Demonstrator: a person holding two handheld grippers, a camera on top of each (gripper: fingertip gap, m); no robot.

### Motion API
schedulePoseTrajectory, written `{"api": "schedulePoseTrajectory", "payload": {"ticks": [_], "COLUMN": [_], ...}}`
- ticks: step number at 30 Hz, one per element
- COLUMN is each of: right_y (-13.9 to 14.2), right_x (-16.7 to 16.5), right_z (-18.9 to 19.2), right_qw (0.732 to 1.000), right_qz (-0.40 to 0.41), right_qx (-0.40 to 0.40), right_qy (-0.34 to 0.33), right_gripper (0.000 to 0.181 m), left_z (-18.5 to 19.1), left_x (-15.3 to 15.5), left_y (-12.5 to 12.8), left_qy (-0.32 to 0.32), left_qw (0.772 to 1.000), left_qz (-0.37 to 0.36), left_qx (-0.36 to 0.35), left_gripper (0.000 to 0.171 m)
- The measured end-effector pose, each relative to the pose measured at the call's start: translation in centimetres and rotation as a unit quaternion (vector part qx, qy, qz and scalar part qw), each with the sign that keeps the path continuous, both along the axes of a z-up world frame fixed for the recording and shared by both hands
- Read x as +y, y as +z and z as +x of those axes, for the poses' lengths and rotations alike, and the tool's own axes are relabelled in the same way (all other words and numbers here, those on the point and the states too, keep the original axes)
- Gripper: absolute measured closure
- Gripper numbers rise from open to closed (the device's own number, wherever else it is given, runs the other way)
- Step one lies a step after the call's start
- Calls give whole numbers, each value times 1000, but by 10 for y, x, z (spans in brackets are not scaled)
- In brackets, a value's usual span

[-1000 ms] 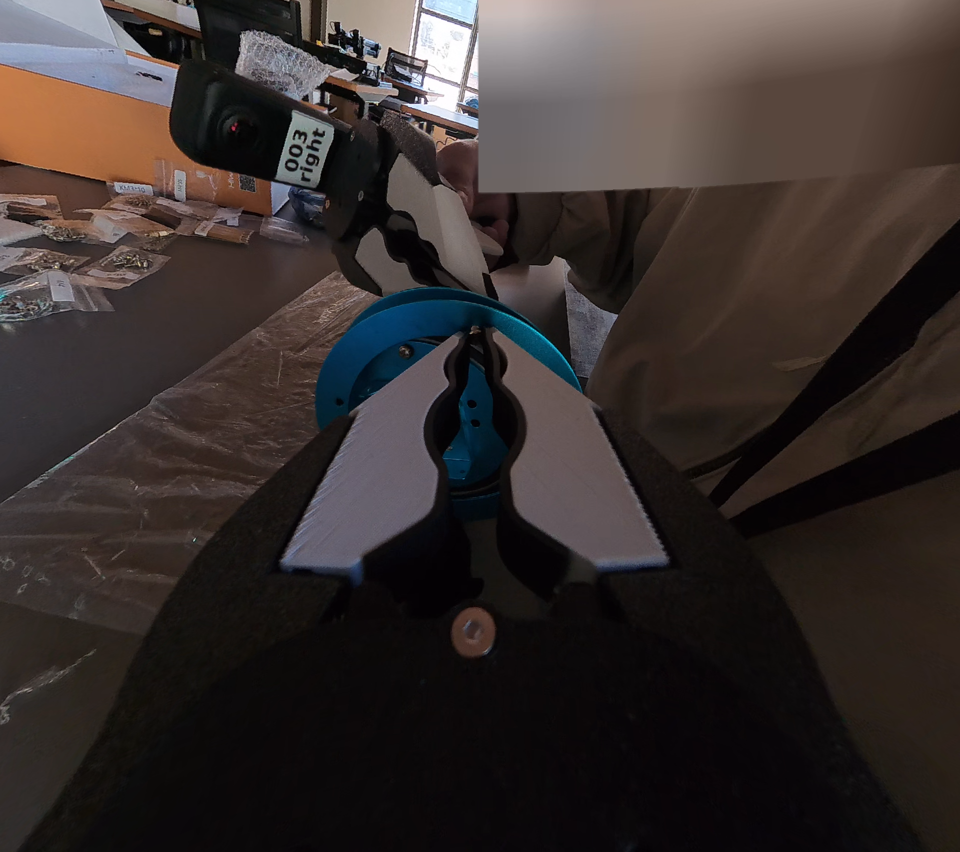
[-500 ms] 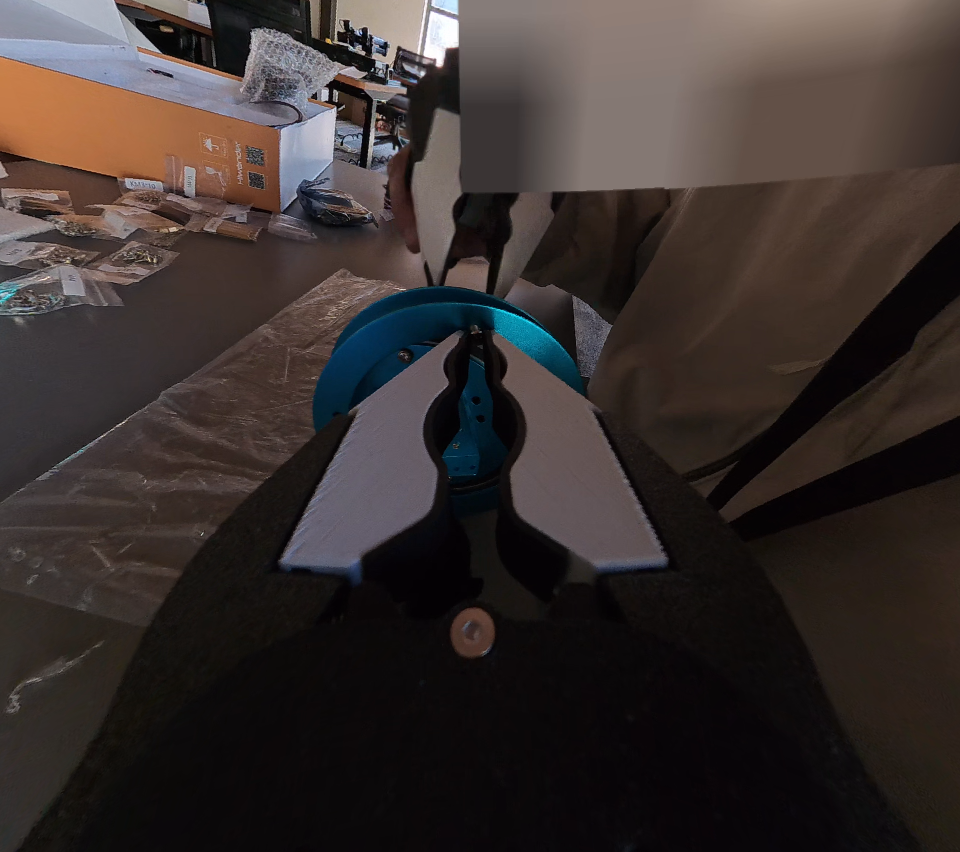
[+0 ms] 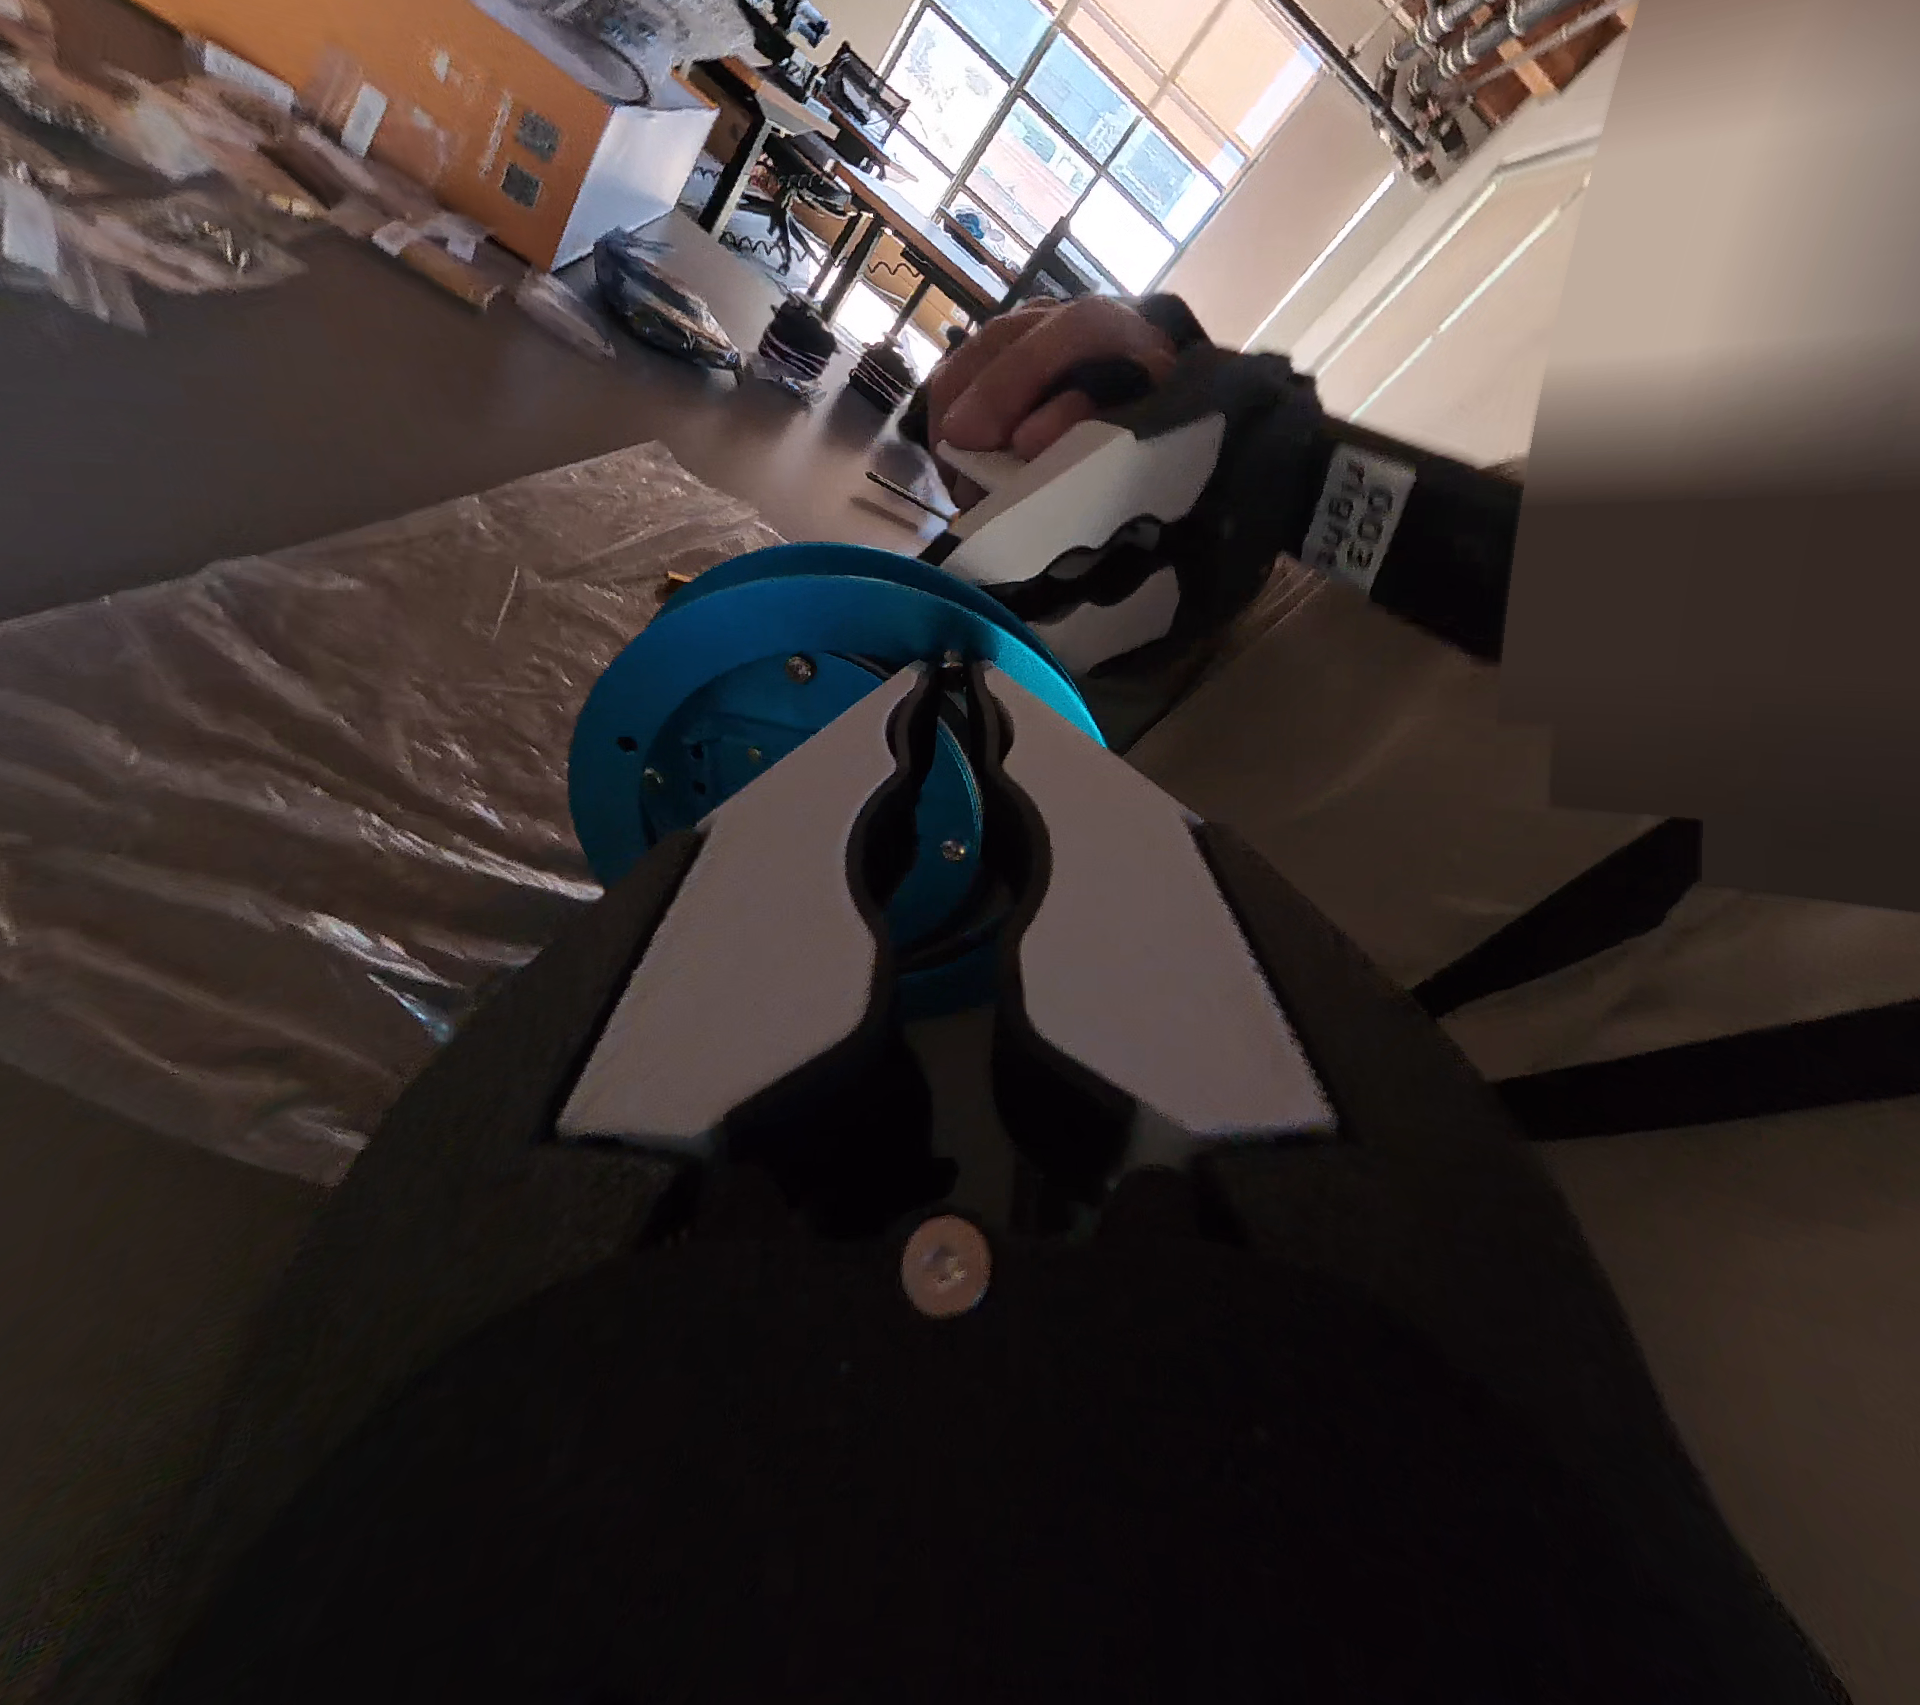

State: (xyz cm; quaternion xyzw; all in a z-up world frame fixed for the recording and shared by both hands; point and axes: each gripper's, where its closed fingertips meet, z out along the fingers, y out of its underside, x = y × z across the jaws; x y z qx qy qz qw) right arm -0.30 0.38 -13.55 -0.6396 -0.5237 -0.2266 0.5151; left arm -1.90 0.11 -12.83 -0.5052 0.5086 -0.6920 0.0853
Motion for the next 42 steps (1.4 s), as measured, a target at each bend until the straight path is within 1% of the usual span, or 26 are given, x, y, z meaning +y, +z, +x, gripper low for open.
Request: {"api": "schedulePoseTrajectory", "payload": {"ticks": [3,5,6,7,8,9,10,11,12,13,14,15,17,18,19,20,22,24,26,30,32,33,36,42], "right_y": [1,1,1,1,1,0,0,0,0,-1,-1,-2,-3,-3,-4,-4,-4,-4,-5,-5,-6,-6,-6,-5], "right_x": [4,6,7,8,7,7,6,6,7,8,9,10,12,13,15,16,18,20,21,22,21,21,20,17], "right_z": [4,5,5,5,4,2,1,0,2,4,6,8,12,13,15,15,15,13,12,11,12,13,14,13], "right_qw": [995,991,990,990,992,993,994,995,994,994,994,994,993,993,992,991,990,990,989,988,987,987,986,985], "right_qz": [50,71,77,78,73,66,60,56,54,50,42,33,22,19,15,15,13,18,21,13,6,3,-7,-20], "right_qx": [-82,-107,-107,-101,-90,-77,-66,-62,-62,-63,-59,-53,-43,-41,-40,-39,-33,-32,-27,0,9,11,28,57], "right_qy": [-31,-48,-55,-58,-59,-59,-58,-62,-69,-77,-86,-95,-106,-113,-122,-126,-134,-139,-142,-151,-157,-162,-167,-163], "right_gripper": [177,177,177,177,177,177,177,177,177,177,177,177,177,177,177,177,177,177,177,177,177,177,177,177], "left_z": [1,1,0,0,-2,-4,-5,-6,-7,-6,-7,-8,-5,-4,-1,1,5,9,13,19,21,21,24,25], "left_x": [2,3,3,3,2,1,1,3,7,12,16,19,32,37,40,40,37,35,36,33,32,32,31,28], "left_y": [0,0,0,1,1,1,-1,-2,-2,-2,-3,-6,-9,-9,-9,-10,-13,-9,-7,-7,-7,-8,-9,-8], "left_qy": [3,2,2,3,4,5,11,23,41,62,74,84,117,127,134,135,130,131,133,129,133,133,143,130], "left_qw": [995,989,989,991,994,997,998,993,980,960,931,894,796,750,712,688,659,620,588,551,540,537,532,521], "left_qz": [-82,-120,-121,-106,-75,-27,37,112,191,274,358,441,593,648,687,711,739,770,793,816,823,825,826,832], "left_qx": [61,85,87,83,77,68,56,41,24,8,-7,-18,-35,-40,-45,-47,-49,-72,-86,-116,-120,-119,-119,-136], "left_gripper": [170,169,169,169,169,169,168,167,161,155,154,154,153,153,153,153,152,152,149,157,162,167,167,168]}}
